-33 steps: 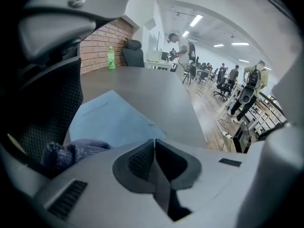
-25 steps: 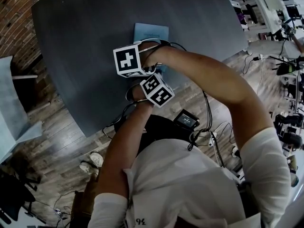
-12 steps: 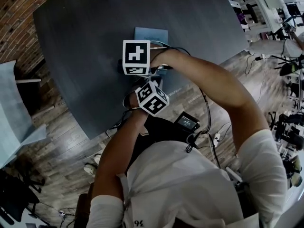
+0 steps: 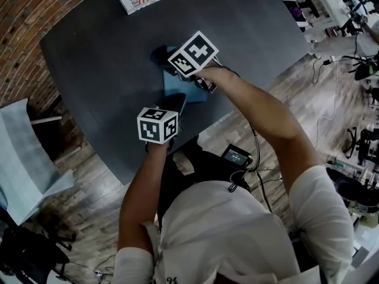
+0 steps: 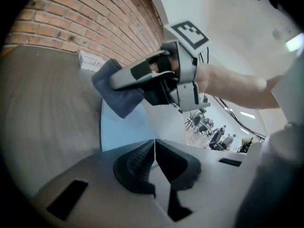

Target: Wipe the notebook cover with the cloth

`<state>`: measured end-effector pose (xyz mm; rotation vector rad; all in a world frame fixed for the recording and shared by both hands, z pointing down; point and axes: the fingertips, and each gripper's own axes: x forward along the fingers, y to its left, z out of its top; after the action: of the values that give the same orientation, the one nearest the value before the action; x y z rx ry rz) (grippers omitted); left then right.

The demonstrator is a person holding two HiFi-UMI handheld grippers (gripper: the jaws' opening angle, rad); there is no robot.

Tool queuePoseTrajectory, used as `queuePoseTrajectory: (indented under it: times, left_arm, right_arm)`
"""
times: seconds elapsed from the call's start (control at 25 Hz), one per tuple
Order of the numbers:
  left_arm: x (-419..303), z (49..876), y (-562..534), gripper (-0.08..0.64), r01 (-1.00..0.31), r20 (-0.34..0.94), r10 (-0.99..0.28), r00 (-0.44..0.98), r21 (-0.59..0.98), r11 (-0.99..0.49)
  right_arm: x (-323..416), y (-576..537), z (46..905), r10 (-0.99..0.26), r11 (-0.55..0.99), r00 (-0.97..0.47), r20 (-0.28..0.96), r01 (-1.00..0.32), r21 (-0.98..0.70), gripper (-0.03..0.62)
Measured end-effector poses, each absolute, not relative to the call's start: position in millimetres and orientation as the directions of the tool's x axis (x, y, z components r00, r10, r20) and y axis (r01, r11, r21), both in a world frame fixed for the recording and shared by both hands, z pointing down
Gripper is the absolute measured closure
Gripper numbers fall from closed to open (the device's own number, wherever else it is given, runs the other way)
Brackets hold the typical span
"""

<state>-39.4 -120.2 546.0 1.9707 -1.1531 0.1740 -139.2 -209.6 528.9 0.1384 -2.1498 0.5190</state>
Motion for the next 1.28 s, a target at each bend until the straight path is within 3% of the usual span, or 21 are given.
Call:
queuePoseTrajectory:
  times: [0.24, 0.44, 0.56, 1.28]
  left_arm:
    - [-41, 565, -118, 0.543, -0.767, 0.526, -0.61, 0.592, 0.599, -0.229]
    - [-44, 581, -113, 0.549, -0.78, 0.581, -0.578, 0.573, 0.603, -0.168]
    - [-46, 584, -115, 0.549, -0.78, 0.597, -0.567, 0.568, 0.611, -0.138]
    - [-48, 591, -118, 0.552, -0.798, 0.643, -0.545, 0.538, 0.597, -0.082]
  right_arm:
    - [-142, -234, 540, 0.038, 0.778, -0.677, 0.735, -0.442, -0.446, 0.485]
    - [-154, -242, 546, 0.034, 0.579, -0.76, 0.649, -0.514, -0.633, 0.485]
    - [-148, -248, 561, 0.006, 0.513, -0.75, 0.661, -0.565, -0.646, 0.485]
    - [-111, -264, 573, -0.068, 0.604, -0.638, 0.767, -0.638, -0.478, 0.485]
